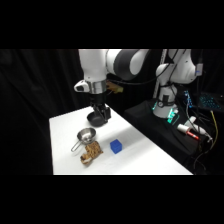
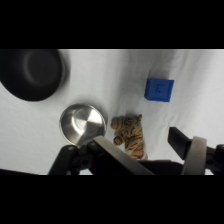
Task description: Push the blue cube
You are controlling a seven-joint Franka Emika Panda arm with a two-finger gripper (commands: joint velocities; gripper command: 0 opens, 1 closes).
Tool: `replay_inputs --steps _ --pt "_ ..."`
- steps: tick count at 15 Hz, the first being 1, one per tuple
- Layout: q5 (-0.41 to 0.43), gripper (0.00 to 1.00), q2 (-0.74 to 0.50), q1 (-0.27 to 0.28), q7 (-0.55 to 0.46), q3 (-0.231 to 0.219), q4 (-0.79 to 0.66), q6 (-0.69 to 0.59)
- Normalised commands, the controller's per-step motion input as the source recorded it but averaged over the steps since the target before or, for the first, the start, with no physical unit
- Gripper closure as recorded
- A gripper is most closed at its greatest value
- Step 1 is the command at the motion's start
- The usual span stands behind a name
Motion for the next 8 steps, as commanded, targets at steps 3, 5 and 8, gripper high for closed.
replay_inputs --steps 3,5,8 --pt "0.0 0.0 0.02 -0.021 0.02 0.026 0.0 0.02" --pt "0.088 0.0 0.02 -0.03 0.01 0.04 -0.02 0.08" --pt "0.177 0.0 -0.01 -0.041 0.0 0.058 -0.08 0.16"
